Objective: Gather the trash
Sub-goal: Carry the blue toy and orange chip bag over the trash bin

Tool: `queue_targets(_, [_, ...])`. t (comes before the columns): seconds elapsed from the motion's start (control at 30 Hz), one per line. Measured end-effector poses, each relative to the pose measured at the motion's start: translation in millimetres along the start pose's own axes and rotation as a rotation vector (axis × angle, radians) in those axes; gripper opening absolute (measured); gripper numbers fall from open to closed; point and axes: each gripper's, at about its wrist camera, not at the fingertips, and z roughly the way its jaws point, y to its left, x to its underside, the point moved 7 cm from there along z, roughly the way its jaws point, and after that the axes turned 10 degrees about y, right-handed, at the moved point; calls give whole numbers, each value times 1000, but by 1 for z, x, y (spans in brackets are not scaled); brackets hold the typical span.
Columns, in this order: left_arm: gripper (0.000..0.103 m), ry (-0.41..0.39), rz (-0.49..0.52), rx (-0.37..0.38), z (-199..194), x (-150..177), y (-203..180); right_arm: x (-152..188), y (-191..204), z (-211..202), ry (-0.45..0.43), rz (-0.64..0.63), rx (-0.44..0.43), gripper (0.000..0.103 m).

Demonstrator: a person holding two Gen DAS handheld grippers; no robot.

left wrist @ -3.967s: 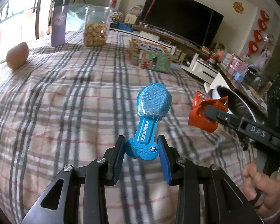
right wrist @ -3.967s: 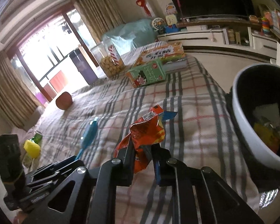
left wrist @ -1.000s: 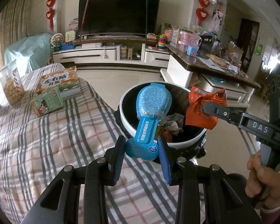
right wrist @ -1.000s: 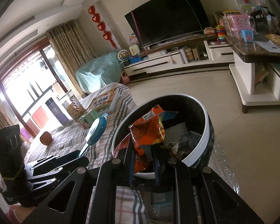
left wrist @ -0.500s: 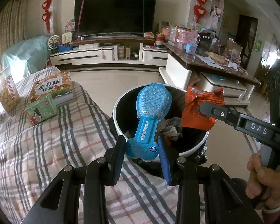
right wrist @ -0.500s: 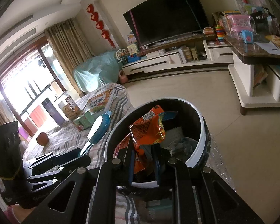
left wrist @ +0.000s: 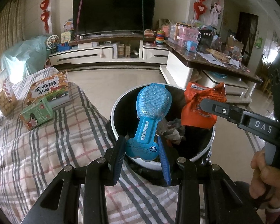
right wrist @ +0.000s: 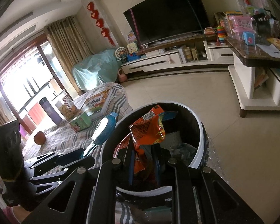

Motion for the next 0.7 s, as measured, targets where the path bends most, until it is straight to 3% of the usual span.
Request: queue_targets(0.7, [34, 27, 3, -10, 18, -13, -7, -5, -9, 15, 32, 0, 19, 16])
